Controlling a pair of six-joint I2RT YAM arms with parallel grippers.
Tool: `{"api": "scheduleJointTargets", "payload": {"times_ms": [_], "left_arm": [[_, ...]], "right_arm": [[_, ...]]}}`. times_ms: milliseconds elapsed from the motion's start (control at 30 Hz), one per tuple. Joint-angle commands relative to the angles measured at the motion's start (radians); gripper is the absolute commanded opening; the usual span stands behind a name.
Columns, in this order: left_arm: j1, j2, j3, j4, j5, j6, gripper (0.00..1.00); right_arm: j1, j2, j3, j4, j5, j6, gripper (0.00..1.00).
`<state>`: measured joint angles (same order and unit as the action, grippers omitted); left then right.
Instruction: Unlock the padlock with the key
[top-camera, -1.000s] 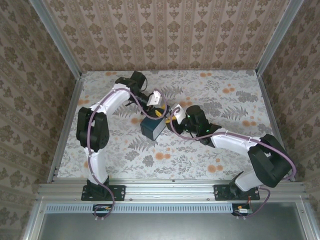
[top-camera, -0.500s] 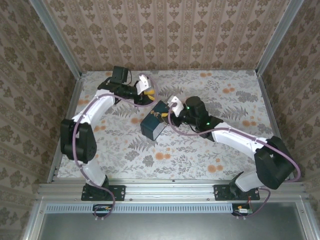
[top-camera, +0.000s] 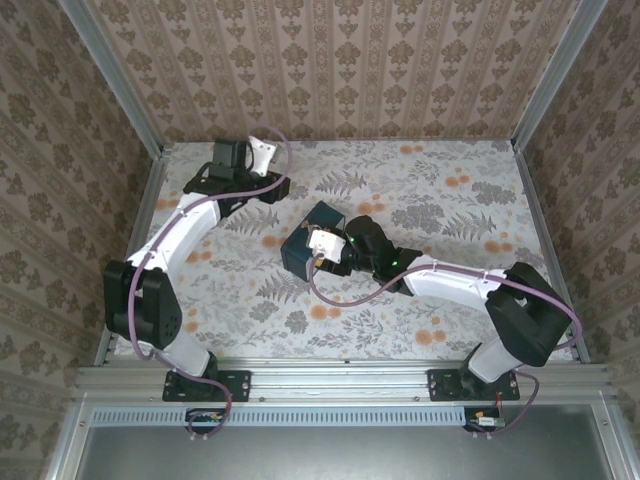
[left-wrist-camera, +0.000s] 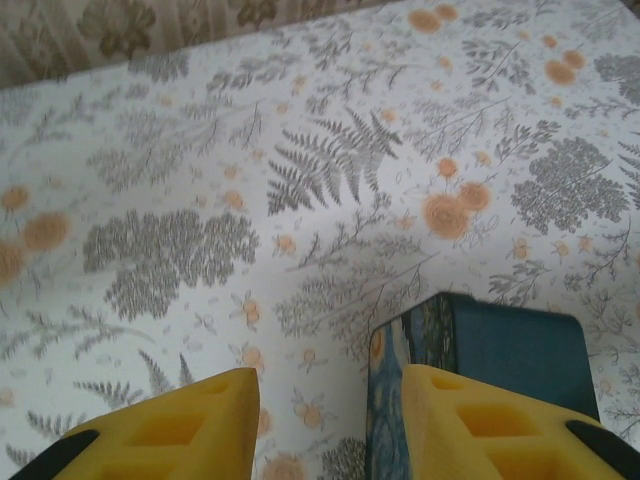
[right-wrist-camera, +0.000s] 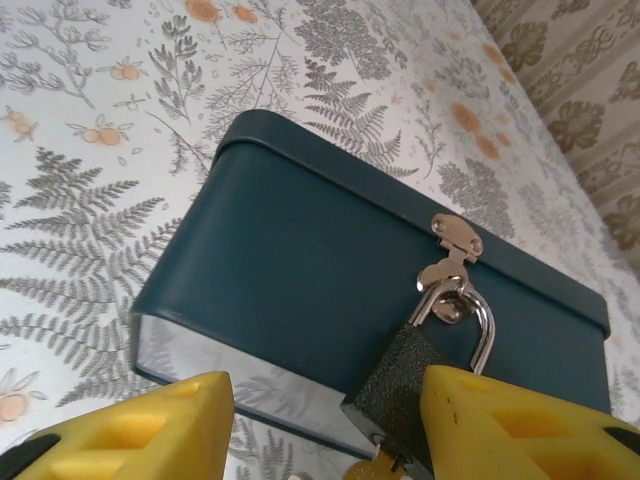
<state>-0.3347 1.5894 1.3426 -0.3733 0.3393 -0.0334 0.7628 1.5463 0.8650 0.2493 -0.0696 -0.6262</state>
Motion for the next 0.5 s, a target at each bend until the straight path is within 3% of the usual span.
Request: {"api": "scheduleJointTargets", "payload": {"times_ms": [0, 467], "left_arm": [[0.006, -0.059, -0.011, -0.009, -0.008, -0.056, 0.42], [-0.004, -0.059, -0.023, -0.032, 0.024, -0.005, 0.39]], "right_arm": [[-0.01, 0.043, -0.011, 0.05, 0.063, -0.109, 0.52], [-0.036, 0.111, 0.04, 0.159, 0.127, -0.185, 0.48]]}}
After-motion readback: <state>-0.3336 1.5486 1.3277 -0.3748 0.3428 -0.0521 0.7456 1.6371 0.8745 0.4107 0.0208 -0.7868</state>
